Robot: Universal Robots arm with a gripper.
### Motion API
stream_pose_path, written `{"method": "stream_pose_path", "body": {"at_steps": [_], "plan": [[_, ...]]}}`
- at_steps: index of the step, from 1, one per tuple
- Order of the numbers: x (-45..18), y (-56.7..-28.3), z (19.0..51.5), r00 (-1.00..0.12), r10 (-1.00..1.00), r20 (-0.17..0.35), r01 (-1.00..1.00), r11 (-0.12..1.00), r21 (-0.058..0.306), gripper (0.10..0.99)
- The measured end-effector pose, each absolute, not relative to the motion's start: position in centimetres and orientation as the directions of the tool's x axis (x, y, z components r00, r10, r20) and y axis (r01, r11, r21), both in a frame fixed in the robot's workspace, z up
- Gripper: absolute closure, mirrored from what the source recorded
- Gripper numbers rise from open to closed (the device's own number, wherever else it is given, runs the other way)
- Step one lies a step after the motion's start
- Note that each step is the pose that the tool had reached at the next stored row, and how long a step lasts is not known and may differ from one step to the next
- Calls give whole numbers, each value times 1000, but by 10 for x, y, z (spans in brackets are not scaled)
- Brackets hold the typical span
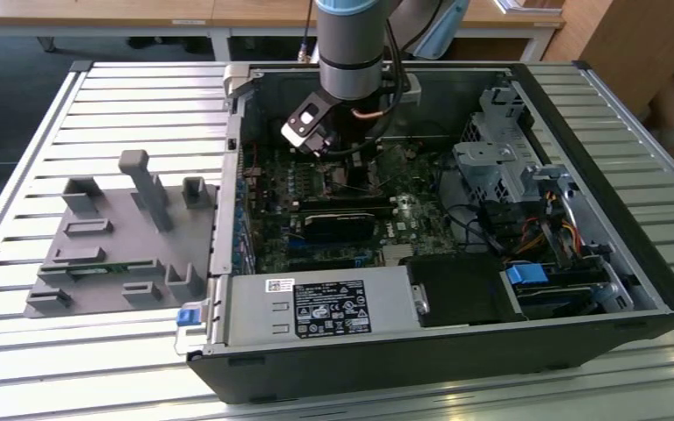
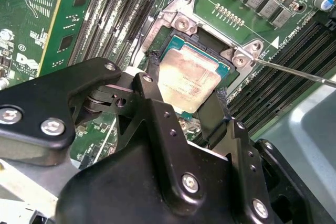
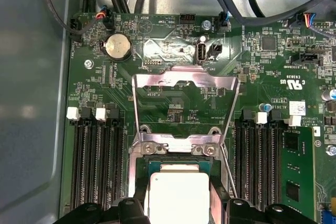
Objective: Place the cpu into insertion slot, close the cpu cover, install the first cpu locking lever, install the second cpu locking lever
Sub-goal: 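Place the cpu into insertion slot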
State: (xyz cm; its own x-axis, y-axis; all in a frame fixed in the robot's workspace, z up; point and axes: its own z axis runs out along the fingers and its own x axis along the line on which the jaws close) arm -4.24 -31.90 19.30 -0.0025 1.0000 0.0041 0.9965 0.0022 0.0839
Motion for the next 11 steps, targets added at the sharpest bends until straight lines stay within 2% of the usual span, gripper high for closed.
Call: {"method": "stream_pose_path", "body": {"at_steps": [11], "plan": [[-42, -319, 192, -2, 1000, 4, 997, 2, 83, 533]]}}
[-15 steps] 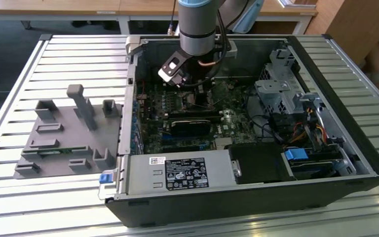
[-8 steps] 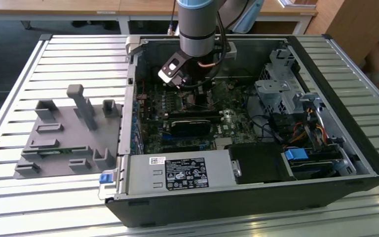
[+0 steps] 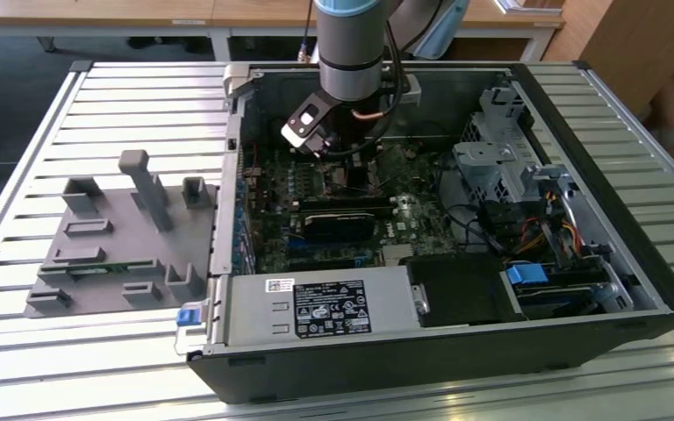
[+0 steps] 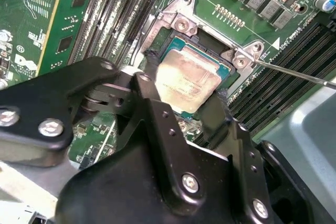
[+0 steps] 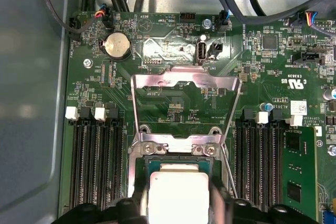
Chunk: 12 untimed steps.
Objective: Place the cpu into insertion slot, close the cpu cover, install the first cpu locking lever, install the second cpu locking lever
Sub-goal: 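Place the cpu into insertion slot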
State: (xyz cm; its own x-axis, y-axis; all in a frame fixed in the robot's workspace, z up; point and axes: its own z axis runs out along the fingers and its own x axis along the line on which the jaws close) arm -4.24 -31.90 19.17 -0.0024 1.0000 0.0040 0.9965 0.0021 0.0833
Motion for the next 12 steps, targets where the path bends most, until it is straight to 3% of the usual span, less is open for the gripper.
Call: {"method": "stream_pose_path", "body": {"at_steps": [1, 12], "plan": [[-42, -319, 192, -2, 1000, 4, 997, 2, 83, 471], [-42, -319, 197, -2, 1000, 4, 997, 2, 83, 471]]}}
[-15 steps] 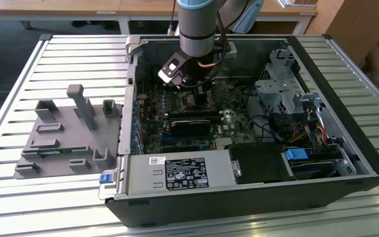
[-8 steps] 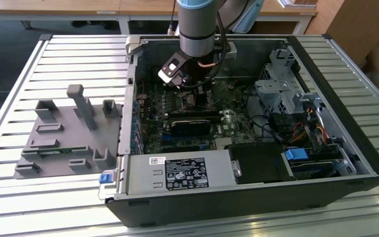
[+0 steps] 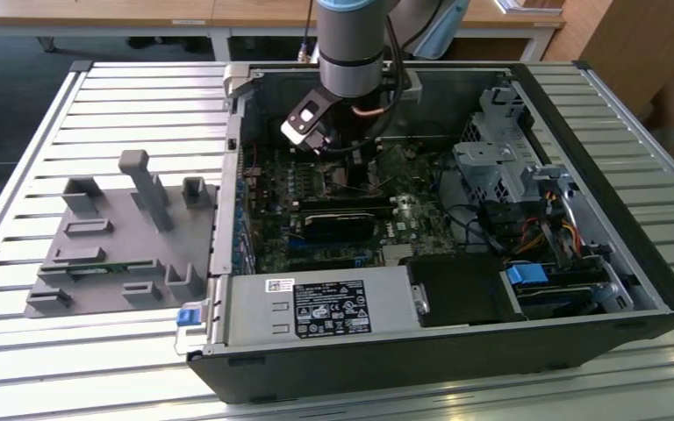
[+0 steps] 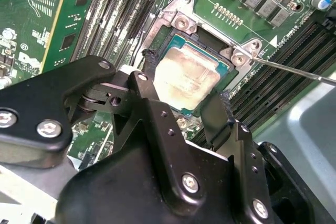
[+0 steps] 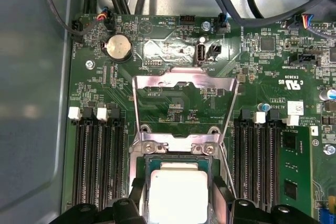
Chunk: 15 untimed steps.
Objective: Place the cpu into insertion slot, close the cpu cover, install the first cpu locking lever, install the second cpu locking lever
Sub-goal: 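Place the cpu into insertion slot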
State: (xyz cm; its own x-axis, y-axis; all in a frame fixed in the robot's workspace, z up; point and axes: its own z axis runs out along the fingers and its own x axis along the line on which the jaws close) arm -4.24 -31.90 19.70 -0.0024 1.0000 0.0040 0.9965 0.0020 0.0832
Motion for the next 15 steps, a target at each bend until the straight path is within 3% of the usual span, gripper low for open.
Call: {"method": "stream_pose_path", "body": {"at_steps": [3, 6, 8, 9, 12, 13, 15], "plan": [[-42, -319, 200, -2, 1000, 4, 997, 2, 83, 471], [-42, -319, 202, -2, 1000, 4, 997, 2, 81, 549], [-41, -319, 203, -2, 1000, 4, 997, 2, 80, 671], [-41, -319, 204, -2, 1000, 4, 997, 2, 79, 671], [-41, -319, 206, -2, 1000, 4, 997, 2, 77, 843], [-40, -319, 207, -2, 1000, 4, 997, 2, 75, 843], [-40, -319, 208, -2, 1000, 4, 997, 2, 72, 961]]}}
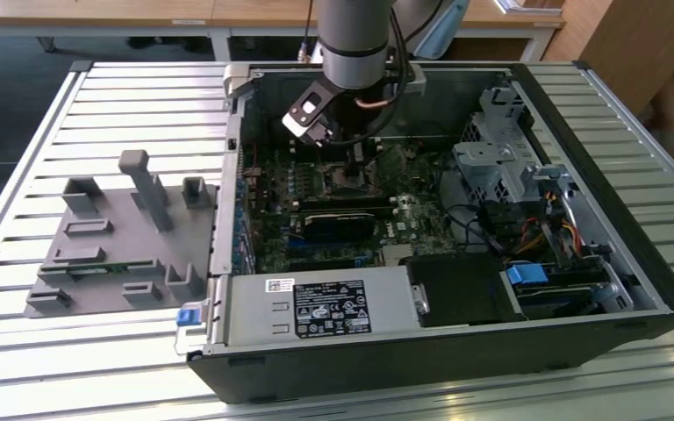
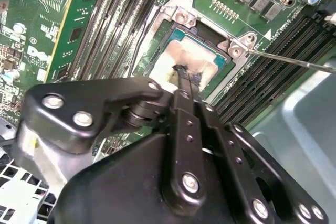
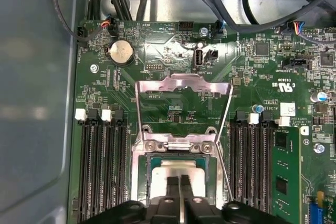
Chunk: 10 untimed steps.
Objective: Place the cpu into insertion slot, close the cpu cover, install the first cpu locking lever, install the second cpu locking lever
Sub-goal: 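Place the cpu into insertion slot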
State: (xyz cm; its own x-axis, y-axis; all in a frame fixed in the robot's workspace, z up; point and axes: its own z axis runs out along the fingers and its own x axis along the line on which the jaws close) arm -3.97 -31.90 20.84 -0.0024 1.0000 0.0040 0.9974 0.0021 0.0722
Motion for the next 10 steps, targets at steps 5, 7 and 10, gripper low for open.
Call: {"method": "stream_pose_path", "body": {"at_steps": [5, 7, 10], "plan": [[-39, -319, 212, -2, 1000, 4, 998, 2, 69, 980], [-39, -319, 213, -2, 1000, 4, 998, 2, 68, 980], [-39, -319, 215, -2, 1000, 4, 998, 2, 68, 980]]}}
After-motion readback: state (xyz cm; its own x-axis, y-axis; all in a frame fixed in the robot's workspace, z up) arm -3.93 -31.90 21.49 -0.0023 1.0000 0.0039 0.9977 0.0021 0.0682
